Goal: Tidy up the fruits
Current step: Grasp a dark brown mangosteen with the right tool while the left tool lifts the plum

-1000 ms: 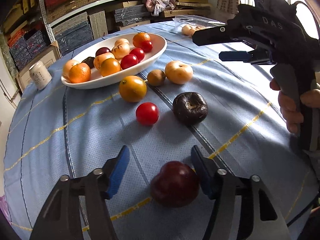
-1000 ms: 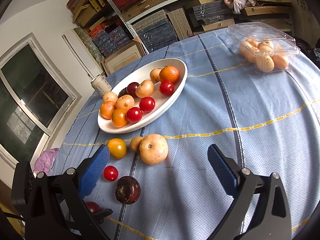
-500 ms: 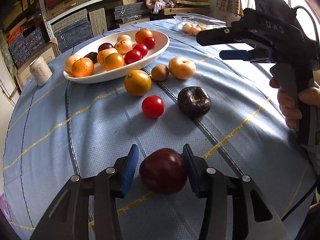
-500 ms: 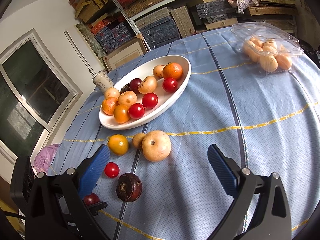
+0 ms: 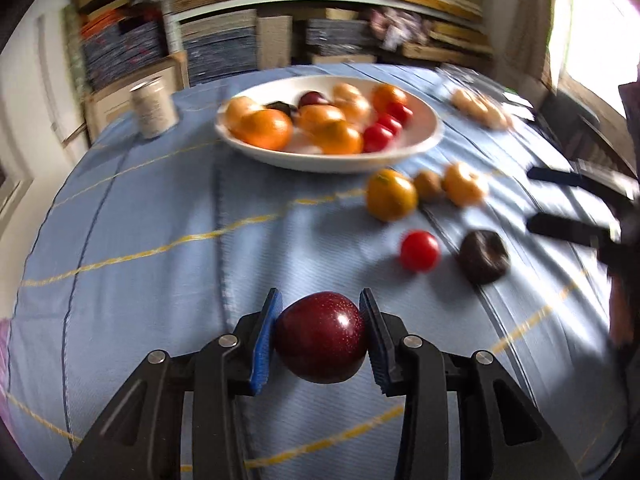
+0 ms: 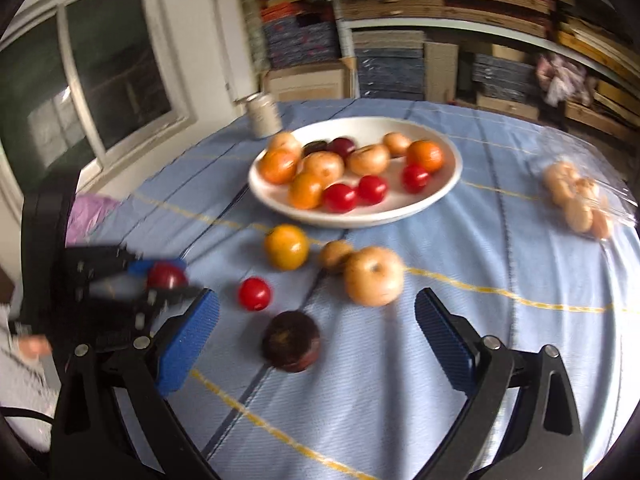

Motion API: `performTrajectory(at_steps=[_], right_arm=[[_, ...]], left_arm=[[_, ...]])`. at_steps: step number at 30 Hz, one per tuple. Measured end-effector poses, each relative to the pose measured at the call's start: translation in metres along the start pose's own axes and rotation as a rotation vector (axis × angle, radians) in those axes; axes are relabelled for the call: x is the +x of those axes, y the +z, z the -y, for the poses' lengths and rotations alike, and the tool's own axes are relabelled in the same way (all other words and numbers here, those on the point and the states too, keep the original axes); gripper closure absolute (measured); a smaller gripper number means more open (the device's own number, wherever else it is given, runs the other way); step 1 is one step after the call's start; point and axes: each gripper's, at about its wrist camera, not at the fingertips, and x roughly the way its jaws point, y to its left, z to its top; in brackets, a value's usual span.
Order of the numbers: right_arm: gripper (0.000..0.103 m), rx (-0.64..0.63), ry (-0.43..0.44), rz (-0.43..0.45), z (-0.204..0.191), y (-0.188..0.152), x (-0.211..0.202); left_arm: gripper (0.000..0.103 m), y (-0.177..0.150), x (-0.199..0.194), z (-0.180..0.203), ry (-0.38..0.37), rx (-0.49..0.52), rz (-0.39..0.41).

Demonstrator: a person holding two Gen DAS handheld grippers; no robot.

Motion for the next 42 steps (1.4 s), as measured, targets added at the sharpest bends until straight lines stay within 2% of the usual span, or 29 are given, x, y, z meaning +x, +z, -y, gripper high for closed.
performTrajectory(at_steps=[3, 5, 14, 19, 21, 26, 32, 37, 42], right_arm=[[0.008, -0.030, 0.004, -0.036, -0.008, -0.005, 0.010], [0.013, -0.050, 0.003, -0.060, -0.012, -0.007, 0.016], [0.019, -0.105, -0.035, -0.114, -0.020, -0.015, 0.027], [0.038, -0.126, -0.046, -0.157, -0.021, -0.020, 0.037], [0.041, -0.130, -0.052, -0.168, -0.021, -0.021, 0.040], [0.045, -0.133, -0.054, -0.176, -0.020, -0.023, 0.043], [0.061, -0.132, -0.052, -0.172, -0.020, -0.023, 0.042], [0.062, -0.127, -0.051, -0.172, -0.020, -0.022, 0.041], [0.062, -0.062, -0.041, -0.116, -0.007, -0.014, 0.029]], left_arm=[[0.063, 0.004, 0.001, -0.012, -0.003, -0.061, 0.011], [0.063, 0.004, 0.001, -0.015, 0.008, -0.076, 0.010], [0.063, 0.004, 0.005, -0.013, 0.012, -0.077, 0.005], [0.063, 0.003, 0.007, -0.012, 0.010, -0.073, -0.003], [0.063, 0.003, 0.008, -0.011, 0.010, -0.070, -0.003], [0.063, 0.002, 0.010, -0.012, 0.009, -0.071, -0.011], [0.063, 0.002, 0.012, -0.012, 0.011, -0.067, -0.016], [0.063, 0.001, 0.013, -0.013, 0.012, -0.078, -0.015], [0.063, 0.002, 0.011, -0.015, 0.019, -0.088, -0.003]])
